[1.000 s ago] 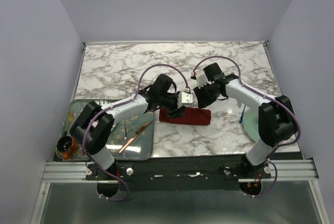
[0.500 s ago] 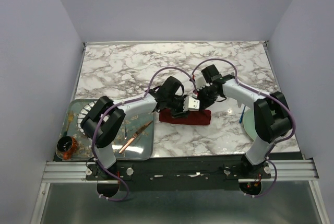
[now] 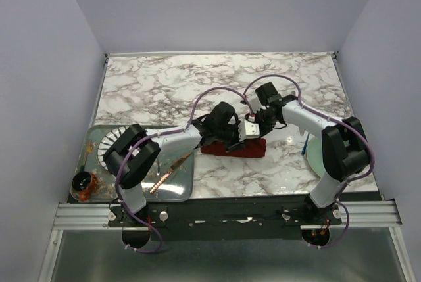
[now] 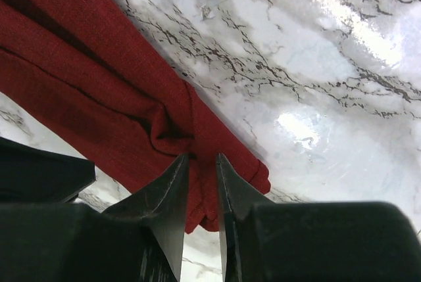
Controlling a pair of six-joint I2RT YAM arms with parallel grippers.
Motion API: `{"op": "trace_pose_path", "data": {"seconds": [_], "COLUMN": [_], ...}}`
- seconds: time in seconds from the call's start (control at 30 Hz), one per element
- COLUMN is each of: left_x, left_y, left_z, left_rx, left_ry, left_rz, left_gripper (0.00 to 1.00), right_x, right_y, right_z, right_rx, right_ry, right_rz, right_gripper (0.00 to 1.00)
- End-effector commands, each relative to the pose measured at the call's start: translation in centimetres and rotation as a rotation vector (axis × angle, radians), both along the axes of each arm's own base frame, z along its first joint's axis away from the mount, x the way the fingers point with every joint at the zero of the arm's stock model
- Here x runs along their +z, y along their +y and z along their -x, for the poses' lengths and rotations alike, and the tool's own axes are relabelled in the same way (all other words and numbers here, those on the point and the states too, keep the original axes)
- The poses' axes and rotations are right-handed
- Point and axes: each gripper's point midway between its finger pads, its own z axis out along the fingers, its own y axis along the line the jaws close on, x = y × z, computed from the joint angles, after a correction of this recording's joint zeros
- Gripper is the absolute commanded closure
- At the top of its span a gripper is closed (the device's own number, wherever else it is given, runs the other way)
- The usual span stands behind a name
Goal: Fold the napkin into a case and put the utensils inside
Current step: Smooth out the smaller rectangle-folded napkin at the center of the board.
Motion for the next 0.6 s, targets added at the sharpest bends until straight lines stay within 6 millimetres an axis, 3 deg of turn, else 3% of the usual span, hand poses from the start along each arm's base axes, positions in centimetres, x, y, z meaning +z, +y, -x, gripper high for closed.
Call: {"op": "trace_pose_path", "data": {"seconds": [0.0, 0.17, 0.33, 0.47, 0.57], "left_x": [1.5, 0.2, -0.4, -1.7, -2.3], "left_y": [-1.4, -2.1, -2.8, -3.0, -3.2], "left_z": [-0.1, 0.7, -0.1, -0.4, -0.5], "left_rx": [0.155, 0.217, 0.257, 0.228, 0.195], "left_ry": [0.029, 0.042, 0.019, -0.005, -0.029], "left_rz": [0.067, 0.049, 0.04, 0.011, -0.01], "left_gripper": [0.64, 0.58, 0.54, 0.54, 0.53], "right_x": [-0.6, -1.1, -0.8, -0.7, -0.8], "right_y": [-1.6, -1.6, -1.7, -1.7, -1.7], "right_z": [1.3, 1.6, 1.5, 1.6, 1.7], "right_rx": [0.009, 0.012, 0.002, 0.004, 0.002], "right_ry": [0.026, 0.041, 0.037, 0.039, 0.048], "right_rz": [0.051, 0.055, 0.048, 0.042, 0.038], "right_gripper": [0.7, 0.78, 0.9, 0.99, 0.99]}}
